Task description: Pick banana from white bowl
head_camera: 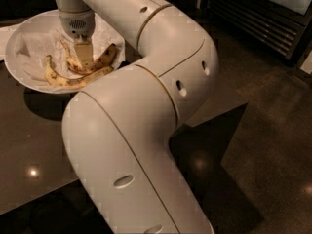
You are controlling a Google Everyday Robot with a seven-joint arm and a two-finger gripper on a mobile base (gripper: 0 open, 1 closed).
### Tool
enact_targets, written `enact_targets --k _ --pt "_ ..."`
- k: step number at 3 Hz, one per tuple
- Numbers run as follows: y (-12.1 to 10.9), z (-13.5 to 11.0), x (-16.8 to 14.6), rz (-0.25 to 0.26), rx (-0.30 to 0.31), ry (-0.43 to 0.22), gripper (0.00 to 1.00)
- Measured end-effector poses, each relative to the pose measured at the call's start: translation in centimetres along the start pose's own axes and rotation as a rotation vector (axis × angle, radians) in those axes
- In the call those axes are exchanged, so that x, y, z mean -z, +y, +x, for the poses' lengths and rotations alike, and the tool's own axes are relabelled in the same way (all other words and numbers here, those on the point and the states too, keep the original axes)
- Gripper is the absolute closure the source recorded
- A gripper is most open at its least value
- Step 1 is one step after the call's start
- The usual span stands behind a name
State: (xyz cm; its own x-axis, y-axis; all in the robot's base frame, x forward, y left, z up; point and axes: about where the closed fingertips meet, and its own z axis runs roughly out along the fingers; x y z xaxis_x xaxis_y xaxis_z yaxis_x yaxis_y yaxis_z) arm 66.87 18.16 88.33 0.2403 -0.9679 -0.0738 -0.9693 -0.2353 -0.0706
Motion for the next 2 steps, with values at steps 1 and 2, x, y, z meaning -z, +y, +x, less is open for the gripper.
enact_targets --k 1,2 --pt "-0.11 0.19 -0.36 -0.009 -0.007 0.002 0.58" --pt "-0.14 0.29 -0.87 -0.023 -0.01 -0.002 0.52"
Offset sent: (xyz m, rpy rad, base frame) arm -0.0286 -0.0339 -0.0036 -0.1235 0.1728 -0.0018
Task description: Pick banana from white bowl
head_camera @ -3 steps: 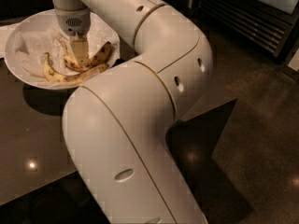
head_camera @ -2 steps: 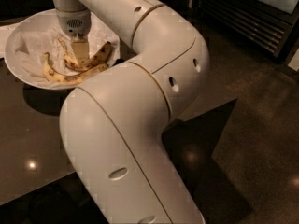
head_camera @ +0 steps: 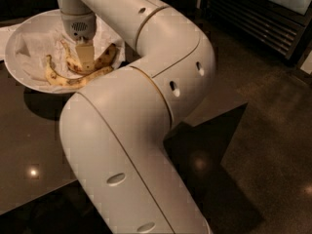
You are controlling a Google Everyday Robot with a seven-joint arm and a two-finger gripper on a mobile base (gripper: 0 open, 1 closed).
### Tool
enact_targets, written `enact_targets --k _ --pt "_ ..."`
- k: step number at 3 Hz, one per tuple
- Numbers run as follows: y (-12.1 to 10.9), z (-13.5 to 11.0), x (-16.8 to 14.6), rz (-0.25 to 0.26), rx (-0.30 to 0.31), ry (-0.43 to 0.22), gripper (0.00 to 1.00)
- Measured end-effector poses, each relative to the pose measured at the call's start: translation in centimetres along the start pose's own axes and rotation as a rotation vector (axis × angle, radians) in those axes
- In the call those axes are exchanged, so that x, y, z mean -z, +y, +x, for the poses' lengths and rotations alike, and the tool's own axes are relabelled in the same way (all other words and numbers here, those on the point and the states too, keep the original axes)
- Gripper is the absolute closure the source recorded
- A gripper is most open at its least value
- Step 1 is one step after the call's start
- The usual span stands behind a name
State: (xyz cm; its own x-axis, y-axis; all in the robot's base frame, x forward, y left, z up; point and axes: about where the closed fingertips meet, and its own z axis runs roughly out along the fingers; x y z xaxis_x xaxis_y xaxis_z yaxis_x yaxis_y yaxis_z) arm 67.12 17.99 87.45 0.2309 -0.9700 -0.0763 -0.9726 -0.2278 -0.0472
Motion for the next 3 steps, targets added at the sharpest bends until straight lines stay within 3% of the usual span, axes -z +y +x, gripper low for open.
enact_targets --k 3 --pt "-0.35 0.28 -0.94 -0.023 -0.006 -0.001 0.52"
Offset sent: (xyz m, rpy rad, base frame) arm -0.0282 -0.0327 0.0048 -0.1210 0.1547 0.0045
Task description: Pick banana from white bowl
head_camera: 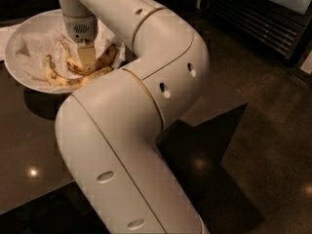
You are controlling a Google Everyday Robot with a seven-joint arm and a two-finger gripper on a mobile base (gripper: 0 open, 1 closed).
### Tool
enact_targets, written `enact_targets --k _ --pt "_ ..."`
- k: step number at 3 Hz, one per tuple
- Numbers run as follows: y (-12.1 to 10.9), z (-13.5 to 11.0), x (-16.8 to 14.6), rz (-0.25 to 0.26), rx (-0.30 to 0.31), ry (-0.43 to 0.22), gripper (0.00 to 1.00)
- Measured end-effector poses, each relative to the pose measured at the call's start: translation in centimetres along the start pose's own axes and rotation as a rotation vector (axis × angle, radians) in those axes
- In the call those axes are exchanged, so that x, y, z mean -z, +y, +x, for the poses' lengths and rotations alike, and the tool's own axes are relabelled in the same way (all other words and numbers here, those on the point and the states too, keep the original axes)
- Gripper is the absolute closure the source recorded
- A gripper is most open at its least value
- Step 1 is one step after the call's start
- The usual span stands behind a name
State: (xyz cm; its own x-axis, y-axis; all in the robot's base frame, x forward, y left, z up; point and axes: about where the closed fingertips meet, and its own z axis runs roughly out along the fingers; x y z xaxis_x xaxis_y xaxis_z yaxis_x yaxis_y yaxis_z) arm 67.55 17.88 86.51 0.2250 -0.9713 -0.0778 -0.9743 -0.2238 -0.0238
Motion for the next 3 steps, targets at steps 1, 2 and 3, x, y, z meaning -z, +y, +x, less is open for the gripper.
enact_targets --k 1,2,3 --pt "-0.33 0.09 -0.6 -0.008 -0.002 0.004 0.53" --pt "-0.55 0.23 -1.1 -0.016 -0.004 0.008 0.53" --pt "-0.37 0.77 -0.51 -0.007 -0.01 0.012 0.71"
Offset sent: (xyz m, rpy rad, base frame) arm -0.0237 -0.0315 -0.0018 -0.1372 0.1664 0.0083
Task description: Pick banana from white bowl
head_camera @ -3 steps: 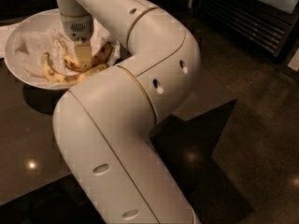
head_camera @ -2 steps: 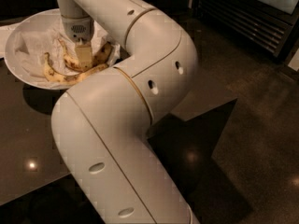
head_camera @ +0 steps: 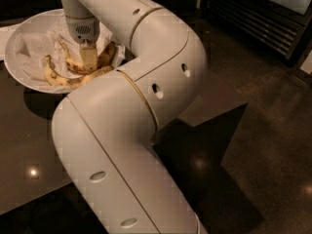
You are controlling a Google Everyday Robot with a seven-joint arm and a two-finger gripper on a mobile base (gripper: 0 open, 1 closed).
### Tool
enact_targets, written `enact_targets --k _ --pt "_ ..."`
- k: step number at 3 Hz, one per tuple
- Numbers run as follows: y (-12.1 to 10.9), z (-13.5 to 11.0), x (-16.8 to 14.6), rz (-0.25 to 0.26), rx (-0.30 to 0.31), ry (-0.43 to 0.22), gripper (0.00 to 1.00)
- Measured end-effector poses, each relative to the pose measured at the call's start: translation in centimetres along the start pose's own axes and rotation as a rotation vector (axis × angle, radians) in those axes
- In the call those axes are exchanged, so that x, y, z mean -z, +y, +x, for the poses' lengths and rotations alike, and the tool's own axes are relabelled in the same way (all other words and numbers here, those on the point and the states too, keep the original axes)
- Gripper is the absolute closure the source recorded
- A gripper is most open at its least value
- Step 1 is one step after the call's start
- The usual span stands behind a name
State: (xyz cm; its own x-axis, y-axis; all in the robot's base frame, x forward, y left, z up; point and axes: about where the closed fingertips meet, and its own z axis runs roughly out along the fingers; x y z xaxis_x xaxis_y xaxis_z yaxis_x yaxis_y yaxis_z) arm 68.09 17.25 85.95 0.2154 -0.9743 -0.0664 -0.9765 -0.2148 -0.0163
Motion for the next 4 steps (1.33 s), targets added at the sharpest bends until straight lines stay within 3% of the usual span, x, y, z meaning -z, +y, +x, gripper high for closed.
enact_targets --k 1,2,4 --pt "0.0 0.0 0.0 0.0 0.0 0.0 0.94" --pt "0.0 0.0 0.0 0.0 0.0 0.0 1.0" --pt "-0.3 0.3 2.4 0.105 -0.003 -0.045 1.0"
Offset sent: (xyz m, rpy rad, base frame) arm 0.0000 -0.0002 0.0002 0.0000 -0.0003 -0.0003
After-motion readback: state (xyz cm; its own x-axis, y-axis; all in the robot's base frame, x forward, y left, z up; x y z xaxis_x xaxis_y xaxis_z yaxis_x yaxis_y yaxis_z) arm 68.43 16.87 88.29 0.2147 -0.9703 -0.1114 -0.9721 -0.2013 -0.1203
